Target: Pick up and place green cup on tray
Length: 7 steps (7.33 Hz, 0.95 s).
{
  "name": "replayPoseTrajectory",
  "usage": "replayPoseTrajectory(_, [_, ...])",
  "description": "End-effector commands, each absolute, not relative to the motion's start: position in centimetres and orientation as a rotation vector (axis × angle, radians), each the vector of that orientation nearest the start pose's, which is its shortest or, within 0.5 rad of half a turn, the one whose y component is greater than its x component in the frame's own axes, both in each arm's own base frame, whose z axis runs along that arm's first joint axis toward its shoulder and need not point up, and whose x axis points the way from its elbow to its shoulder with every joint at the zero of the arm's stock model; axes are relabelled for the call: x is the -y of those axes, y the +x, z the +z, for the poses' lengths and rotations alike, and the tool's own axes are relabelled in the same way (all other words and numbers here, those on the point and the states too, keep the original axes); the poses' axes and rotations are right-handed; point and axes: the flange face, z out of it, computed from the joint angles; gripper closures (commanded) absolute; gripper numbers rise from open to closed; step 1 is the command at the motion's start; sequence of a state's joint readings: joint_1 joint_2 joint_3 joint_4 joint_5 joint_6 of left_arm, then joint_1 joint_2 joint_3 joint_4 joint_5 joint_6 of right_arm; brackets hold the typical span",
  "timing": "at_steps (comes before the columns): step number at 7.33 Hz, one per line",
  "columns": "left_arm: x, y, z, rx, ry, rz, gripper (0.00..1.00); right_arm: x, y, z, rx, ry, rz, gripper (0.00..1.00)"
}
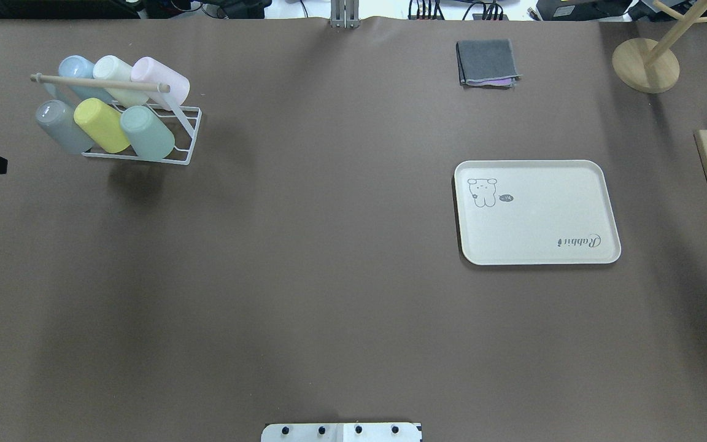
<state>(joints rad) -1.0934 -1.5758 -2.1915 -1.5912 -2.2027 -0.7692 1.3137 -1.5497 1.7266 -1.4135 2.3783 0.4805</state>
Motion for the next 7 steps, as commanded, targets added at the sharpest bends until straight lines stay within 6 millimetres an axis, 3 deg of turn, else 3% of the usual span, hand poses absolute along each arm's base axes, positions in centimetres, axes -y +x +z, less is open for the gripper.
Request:
replayPoseTrajectory(1, [41.3, 18.2, 29.8, -0.937, 0.185, -0.033, 0.02, 51.2, -13.8, 57.1, 0.921, 0.032, 0.08, 0.02])
replayPoseTrajectory(2, [40.6, 19.3, 28.7, -0.961, 0.181, 0.002, 0.02, 52.1, -15.5, 57.6, 0.928, 0.038, 0.067, 0.03])
replayPoseTrajectory(3, [39.3, 20.3, 27.7, -0.949, 0.314, 0.265, 0.02, 53.1, -17.1, 56.8, 0.935, 0.028, 0.071, 0.06])
replayPoseTrajectory(4, [39.8, 20.3, 28.3, -0.853, 0.479, 0.535, 0.02, 53.5, -18.9, 56.0, 0.932, 0.026, 0.065, 0.06])
replayPoseTrajectory(5, [39.7, 21.8, 28.6, -0.717, 0.6, 0.688, 0.02, 53.3, -19.8, 56.1, 0.926, 0.023, 0.052, 0.06])
replayPoseTrajectory(6, [38.9, 25.2, 29.1, -0.54, 0.694, 0.812, 0.02, 53.2, -20.3, 56.7, 0.921, 0.013, 0.046, 0.06])
replayPoseTrajectory(7, [38.3, 27.2, 29.7, -0.342, 0.784, 0.952, 0.02, 53.0, -21.0, 58.2, 0.934, 0.033, 0.027, 0.06])
